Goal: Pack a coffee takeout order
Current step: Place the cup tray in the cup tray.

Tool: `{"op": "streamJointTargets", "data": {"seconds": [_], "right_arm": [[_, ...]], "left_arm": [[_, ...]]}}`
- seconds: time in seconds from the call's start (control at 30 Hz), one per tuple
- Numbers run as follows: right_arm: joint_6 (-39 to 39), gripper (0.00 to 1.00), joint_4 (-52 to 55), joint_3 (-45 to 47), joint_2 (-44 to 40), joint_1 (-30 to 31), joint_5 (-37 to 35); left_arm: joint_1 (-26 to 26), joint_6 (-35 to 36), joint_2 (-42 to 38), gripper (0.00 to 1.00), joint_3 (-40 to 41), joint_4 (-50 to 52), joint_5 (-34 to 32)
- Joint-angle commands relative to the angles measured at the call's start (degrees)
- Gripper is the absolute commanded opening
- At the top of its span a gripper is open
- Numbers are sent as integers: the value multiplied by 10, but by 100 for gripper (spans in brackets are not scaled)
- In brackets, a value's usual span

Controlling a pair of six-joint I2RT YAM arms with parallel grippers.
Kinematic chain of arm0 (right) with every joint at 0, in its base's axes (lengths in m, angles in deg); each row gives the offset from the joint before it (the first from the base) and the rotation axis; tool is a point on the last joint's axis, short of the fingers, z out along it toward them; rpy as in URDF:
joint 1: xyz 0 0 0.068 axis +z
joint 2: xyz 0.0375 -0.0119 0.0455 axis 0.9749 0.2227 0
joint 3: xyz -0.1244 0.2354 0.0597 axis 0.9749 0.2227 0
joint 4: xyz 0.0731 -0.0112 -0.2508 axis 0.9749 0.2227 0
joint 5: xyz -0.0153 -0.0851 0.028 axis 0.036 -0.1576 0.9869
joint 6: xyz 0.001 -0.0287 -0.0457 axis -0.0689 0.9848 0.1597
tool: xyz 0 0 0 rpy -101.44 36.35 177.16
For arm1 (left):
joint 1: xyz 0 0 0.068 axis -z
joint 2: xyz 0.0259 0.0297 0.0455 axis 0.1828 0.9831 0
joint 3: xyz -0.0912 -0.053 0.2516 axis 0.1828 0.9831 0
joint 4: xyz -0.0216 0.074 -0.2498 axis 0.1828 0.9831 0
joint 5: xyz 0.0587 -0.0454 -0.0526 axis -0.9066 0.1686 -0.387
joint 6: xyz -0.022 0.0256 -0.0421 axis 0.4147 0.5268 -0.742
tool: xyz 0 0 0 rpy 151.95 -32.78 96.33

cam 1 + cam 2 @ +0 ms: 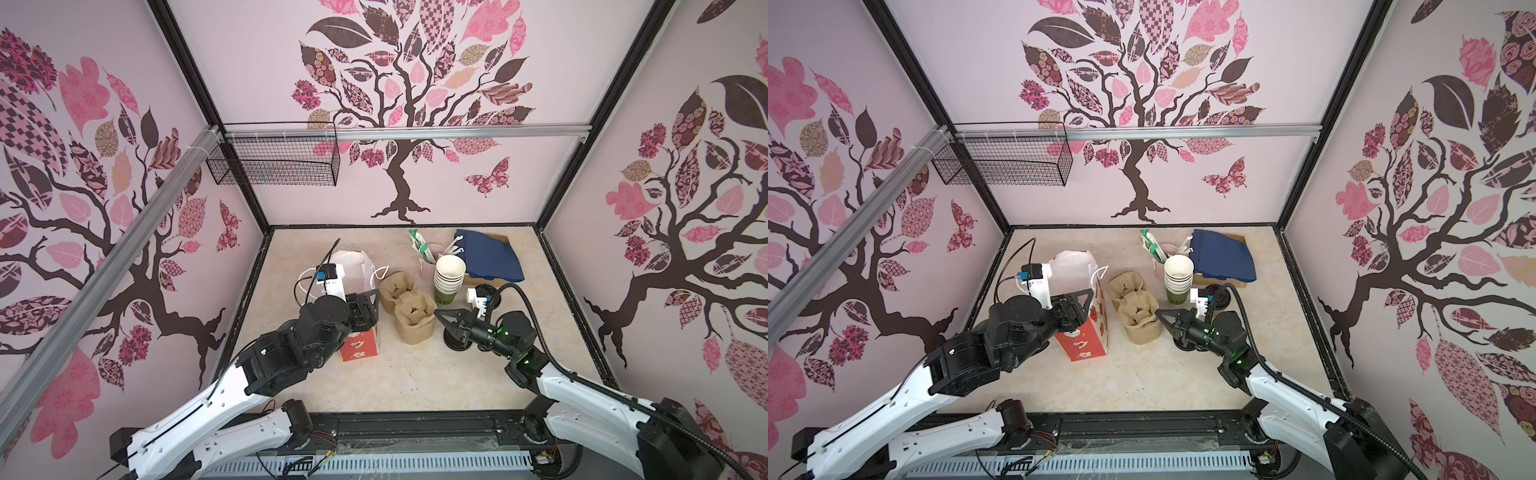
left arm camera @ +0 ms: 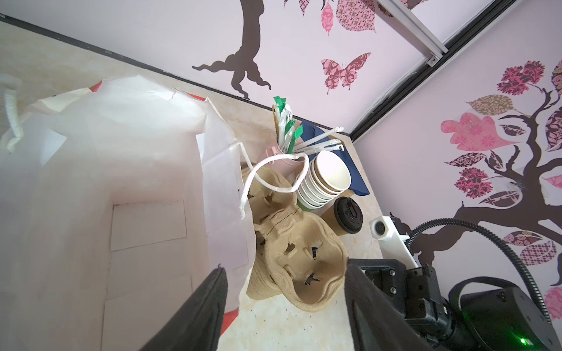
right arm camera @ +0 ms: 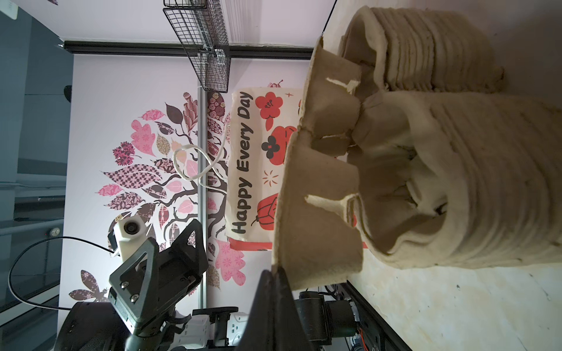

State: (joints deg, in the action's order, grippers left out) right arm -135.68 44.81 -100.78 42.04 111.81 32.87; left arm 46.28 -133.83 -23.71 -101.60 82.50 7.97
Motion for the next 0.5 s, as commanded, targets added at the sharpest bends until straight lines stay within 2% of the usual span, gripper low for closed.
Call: {"op": "streamJointTargets", "data": {"seconds": [0.0,0.1,0.13,0.23,0.27,0.47], "right_arm": [[2,0,-54,10,6,-2,-14],[8,0,-50,12,8,-1,-18],[16,6,-41,9,9,-2,-17],[38,35,-6,2,6,-2,-22],[48,41,15,-2,2,-2,-24],[127,51,178,-43,-25,-3,-52]], "left_arm": [[0,11,-5,65,15,-7,-11],[0,11,-4,65,15,-9,-10],[0,12,-5,65,15,-8,-11],[0,14,-7,65,14,-8,-14],[0,15,-7,65,12,-6,-16],[0,22,-9,65,8,2,-30]]}}
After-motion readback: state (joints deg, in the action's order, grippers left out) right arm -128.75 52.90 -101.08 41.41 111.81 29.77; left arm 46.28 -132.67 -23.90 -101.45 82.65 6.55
